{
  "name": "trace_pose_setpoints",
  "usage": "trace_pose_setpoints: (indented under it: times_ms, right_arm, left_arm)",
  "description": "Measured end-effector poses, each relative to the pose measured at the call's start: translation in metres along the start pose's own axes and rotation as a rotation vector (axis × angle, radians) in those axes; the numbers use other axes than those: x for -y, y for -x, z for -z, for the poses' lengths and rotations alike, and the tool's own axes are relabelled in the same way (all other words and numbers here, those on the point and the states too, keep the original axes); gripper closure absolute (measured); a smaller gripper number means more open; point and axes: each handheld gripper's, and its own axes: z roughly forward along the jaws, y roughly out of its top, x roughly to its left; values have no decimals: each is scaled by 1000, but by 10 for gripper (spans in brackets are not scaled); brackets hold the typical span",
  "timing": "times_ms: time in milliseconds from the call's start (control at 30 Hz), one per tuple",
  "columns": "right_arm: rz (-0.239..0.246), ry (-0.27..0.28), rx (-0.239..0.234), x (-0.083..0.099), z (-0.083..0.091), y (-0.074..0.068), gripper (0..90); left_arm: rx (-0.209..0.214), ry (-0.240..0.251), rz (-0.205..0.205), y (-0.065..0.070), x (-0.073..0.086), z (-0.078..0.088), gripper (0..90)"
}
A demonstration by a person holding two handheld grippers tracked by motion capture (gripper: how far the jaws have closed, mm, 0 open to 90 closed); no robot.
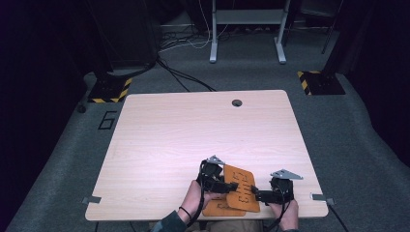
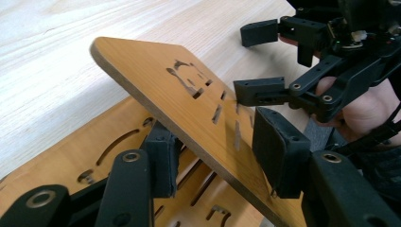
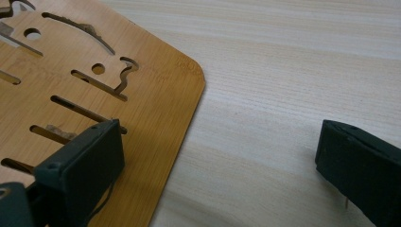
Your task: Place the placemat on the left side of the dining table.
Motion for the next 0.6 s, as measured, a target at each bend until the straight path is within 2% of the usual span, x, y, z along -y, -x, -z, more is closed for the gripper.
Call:
trace_pose_setpoints:
  times_ms: [100, 333, 467, 600]
  right_arm:
    - [-13, 5, 8, 0, 1, 1, 11]
    - [-35, 16, 14, 1, 2, 4, 13]
    - [-55, 23, 21, 1, 2, 5, 7]
    - [-51, 22, 42, 1, 3, 5, 0]
  left_arm:
    - [-1, 6, -17, 6, -4, -1, 544]
    - [-4, -30, -58, 18, -11, -12, 592]
    - [-2, -33, -54, 18, -16, -15, 601]
    - [6, -48, -36, 13, -22, -17, 636]
